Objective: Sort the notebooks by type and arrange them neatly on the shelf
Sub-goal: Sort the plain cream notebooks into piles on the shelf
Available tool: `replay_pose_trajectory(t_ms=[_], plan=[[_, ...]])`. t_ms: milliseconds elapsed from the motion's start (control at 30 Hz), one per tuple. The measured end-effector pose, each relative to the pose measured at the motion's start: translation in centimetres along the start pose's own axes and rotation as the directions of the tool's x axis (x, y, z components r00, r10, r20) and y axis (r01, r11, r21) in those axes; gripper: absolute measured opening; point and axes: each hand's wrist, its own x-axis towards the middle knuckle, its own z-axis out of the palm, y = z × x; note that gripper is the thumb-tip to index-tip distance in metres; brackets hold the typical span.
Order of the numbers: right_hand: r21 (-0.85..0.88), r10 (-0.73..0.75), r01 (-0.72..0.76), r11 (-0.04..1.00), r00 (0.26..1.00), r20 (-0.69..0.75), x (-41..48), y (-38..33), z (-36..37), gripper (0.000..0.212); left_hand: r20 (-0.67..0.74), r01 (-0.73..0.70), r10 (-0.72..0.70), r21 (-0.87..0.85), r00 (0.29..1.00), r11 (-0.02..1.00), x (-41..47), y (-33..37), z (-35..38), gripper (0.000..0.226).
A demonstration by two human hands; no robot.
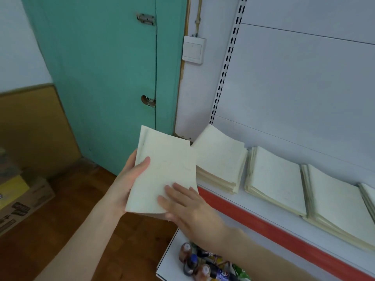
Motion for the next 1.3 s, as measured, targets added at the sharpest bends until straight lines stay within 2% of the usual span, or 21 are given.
replay_pose_trajectory(t_ms=[67, 133, 200, 233, 300, 333, 400, 500, 567, 667, 733, 800, 833, 867, 933, 1000, 1067, 1167, 1233, 1300], plan=[[0.149, -0.032, 0.023, 0.989, 0.998, 0.060, 0.2, -0.2, -0.4, 0.053, -0.004, -0.003, 0.003, -0.030, 1.000, 1.000, -0.7, 0.4, -0.1, 0.049], [0.297, 0.071, -0.068, 0.952, 0.997, 0.000, 1.1, 1.4, -1.6, 0.065, -0.014, -0.019, 0.018, -0.069, 1.000, 0.997, -1.3, 0.7, -0.5, 0.054], [0.238, 0.253, -0.218, 0.946, 0.959, -0.130, 2.8, 4.1, -2.8, 0.058, -0.012, -0.025, 0.024, -0.129, 1.000, 0.991, -1.8, 0.7, -1.2, 0.051], [0.151, 0.349, -0.331, 0.931, 0.931, -0.108, 3.4, 5.5, -3.1, 0.052, -0.008, -0.018, 0.017, -0.142, 1.000, 0.990, -2.0, 0.7, -1.4, 0.051], [-0.056, 0.535, -0.533, 0.844, 0.845, 0.019, 4.4, 7.9, -2.8, 0.056, -0.004, -0.021, 0.021, -0.152, 1.000, 0.988, -2.3, 0.9, -1.8, 0.051], [-0.130, 0.575, -0.564, 0.815, 0.815, 0.068, 4.6, 8.9, -2.4, 0.060, 0.000, -0.026, 0.027, -0.155, 1.000, 0.988, -2.4, 1.0, -1.9, 0.051], [-0.211, 0.582, -0.554, 0.805, 0.807, 0.101, 4.5, 9.8, -1.7, 0.059, 0.012, -0.038, 0.040, -0.160, 0.999, 0.986, -2.6, 1.1, -2.1, 0.049], [-0.208, 0.559, -0.535, 0.819, 0.825, 0.080, 4.0, 10.0, -1.3, 0.051, 0.016, -0.039, 0.043, -0.179, 0.999, 0.983, -2.7, 1.1, -2.6, 0.048], [-0.156, 0.546, -0.531, 0.833, 0.835, 0.072, 3.8, 10.1, -1.5, 0.047, 0.029, -0.034, 0.039, -0.177, 0.999, 0.984, -2.7, 0.9, -2.7, 0.050], [0.080, 0.538, -0.535, 0.841, 0.843, -0.018, 3.4, 9.5, -2.6, 0.041, 0.040, -0.029, 0.036, -0.172, 0.999, 0.985, -2.6, 0.8, -2.6, 0.052], [0.274, 0.585, -0.533, 0.801, 0.795, -0.163, 3.3, 8.5, -3.7, 0.040, 0.030, -0.027, 0.033, -0.173, 0.999, 0.985, -2.5, 0.6, -2.4, 0.052], [0.384, 0.614, -0.502, 0.775, 0.742, -0.269, 2.8, 7.0, -4.4, 0.039, 0.022, -0.026, 0.030, -0.166, 0.999, 0.986, -2.4, 0.5, -2.0, 0.053], [0.383, 0.581, -0.463, 0.799, 0.757, -0.299, 2.5, 6.1, -4.4, 0.038, 0.012, -0.028, 0.030, -0.174, 0.999, 0.984, -2.3, 0.5, -1.7, 0.052], [0.343, 0.505, -0.400, 0.850, 0.803, -0.316, 2.1, 4.8, -4.3, 0.036, -0.005, -0.032, 0.032, -0.183, 0.999, 0.983, -2.2, 0.4, -1.3, 0.047], [0.092, 0.209, -0.189, 0.978, 0.913, -0.351, 0.9, 2.1, -3.2, 0.041, -0.031, -0.046, 0.041, -0.172, 0.999, 0.984, -2.1, 0.5, -0.5, 0.036], [-0.187, -0.076, 0.028, 0.982, 0.964, -0.254, 0.1, -0.3, -1.2, 0.046, -0.021, -0.064, 0.061, -0.148, 0.998, 0.987, -2.1, 0.6, 0.2, 0.041], [-0.296, -0.138, 0.085, 0.951, 0.976, -0.165, -0.1, -2.0, 0.3, 0.037, -0.012, -0.079, 0.078, -0.138, 0.997, 0.987, -2.4, 0.6, 0.7, 0.042], [-0.249, -0.123, 0.099, 0.963, 0.989, -0.083, -0.4, -2.9, 1.0, 0.036, -0.040, -0.105, 0.101, -0.113, 0.994, 0.988, -3.0, 0.8, 0.5, 0.044], [-0.063, -0.127, 0.122, 0.990, 0.989, -0.080, -0.6, -2.8, 0.3, 0.039, -0.049, -0.116, 0.111, -0.102, 0.993, 0.988, -3.4, 0.9, 0.0, 0.052], [0.150, 0.023, 0.009, 0.989, 0.977, -0.211, -0.5, -2.6, -0.8, 0.040, -0.036, -0.114, 0.111, -0.101, 0.993, 0.988, -3.6, 1.1, -0.4, 0.057]])
